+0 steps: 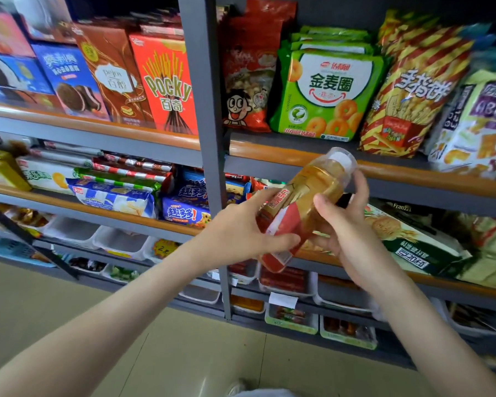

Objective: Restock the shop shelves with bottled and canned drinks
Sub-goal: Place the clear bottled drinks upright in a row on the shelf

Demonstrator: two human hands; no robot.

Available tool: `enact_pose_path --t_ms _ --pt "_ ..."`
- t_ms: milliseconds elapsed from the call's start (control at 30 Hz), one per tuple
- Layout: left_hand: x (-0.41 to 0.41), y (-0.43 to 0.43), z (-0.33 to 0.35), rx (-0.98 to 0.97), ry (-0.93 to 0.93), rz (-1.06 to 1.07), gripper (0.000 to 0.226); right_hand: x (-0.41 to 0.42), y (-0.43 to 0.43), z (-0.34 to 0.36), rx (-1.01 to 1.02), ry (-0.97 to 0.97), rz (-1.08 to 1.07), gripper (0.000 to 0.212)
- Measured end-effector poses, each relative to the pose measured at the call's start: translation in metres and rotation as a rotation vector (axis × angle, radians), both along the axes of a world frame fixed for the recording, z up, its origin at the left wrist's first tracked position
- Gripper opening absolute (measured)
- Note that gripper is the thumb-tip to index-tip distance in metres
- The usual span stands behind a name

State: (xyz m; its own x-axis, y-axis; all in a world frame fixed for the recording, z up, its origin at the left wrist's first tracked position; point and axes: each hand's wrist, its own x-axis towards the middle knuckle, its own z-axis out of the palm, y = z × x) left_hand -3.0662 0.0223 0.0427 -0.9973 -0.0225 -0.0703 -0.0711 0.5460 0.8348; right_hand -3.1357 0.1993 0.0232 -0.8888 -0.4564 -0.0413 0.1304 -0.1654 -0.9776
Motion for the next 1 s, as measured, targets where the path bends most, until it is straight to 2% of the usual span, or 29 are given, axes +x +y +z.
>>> enact_pose_path --t_ms 33,67,133,200,267,333,400,500,567,633,733,900,1000 --pt "-0.001 0.009 0.001 -0.236 0.122 0.080 0.083 0.000 0.001 0.004 0.052 0.039 -0.016 0.093" --pt "0.000 0.016 0.003 -0.380 0.240 0.137 0.082 0.001 0.002 0.008 0.082 0.074 -0.025 0.100" --pt "-0.002 0.030 0.005 -0.469 0.350 0.165 0.083 0.004 0.001 0.013 0.092 0.116 -0.064 0.111" --pt "-0.004 0.035 0.006 -0.525 0.383 0.157 0.087 0.005 0.000 0.015 0.080 0.192 -0.125 0.116" --pt "-0.006 0.030 0.015 -0.520 0.432 0.099 0.085 0.005 0.001 0.020 0.024 0.261 -0.175 0.114" --pt "-0.008 0.021 0.028 -0.363 0.461 -0.024 0.071 0.004 0.005 0.029 -0.030 0.362 -0.213 0.110" --pt "-0.013 0.010 0.044 -0.217 0.505 -0.115 0.055 0.003 0.010 0.046 -0.028 0.552 -0.256 0.108" --pt "-0.027 -0.007 0.081 -0.139 0.701 -0.050 0.038 -0.002 0.015 0.091 -0.047 0.833 -0.332 0.113" --pt "-0.039 -0.018 0.113 -0.181 0.875 0.029 0.036 -0.012 0.018 0.128 -0.057 1.042 -0.399 0.118" --pt "-0.053 -0.026 0.145 -0.311 1.024 0.122 0.040 -0.030 0.021 0.166 -0.058 1.208 -0.469 0.117" --pt "-0.071 -0.034 0.186 -0.503 1.191 0.269 0.045 -0.055 0.020 0.225 -0.082 1.268 -0.453 0.126" --pt "-0.102 -0.041 0.225 -0.594 1.223 0.374 0.055 -0.094 0.014 0.283 -0.058 1.381 -0.546 0.126" --pt "-0.117 -0.037 0.240 -0.593 1.240 0.398 0.058 -0.101 0.000 0.298 -0.017 1.598 -0.594 0.113"
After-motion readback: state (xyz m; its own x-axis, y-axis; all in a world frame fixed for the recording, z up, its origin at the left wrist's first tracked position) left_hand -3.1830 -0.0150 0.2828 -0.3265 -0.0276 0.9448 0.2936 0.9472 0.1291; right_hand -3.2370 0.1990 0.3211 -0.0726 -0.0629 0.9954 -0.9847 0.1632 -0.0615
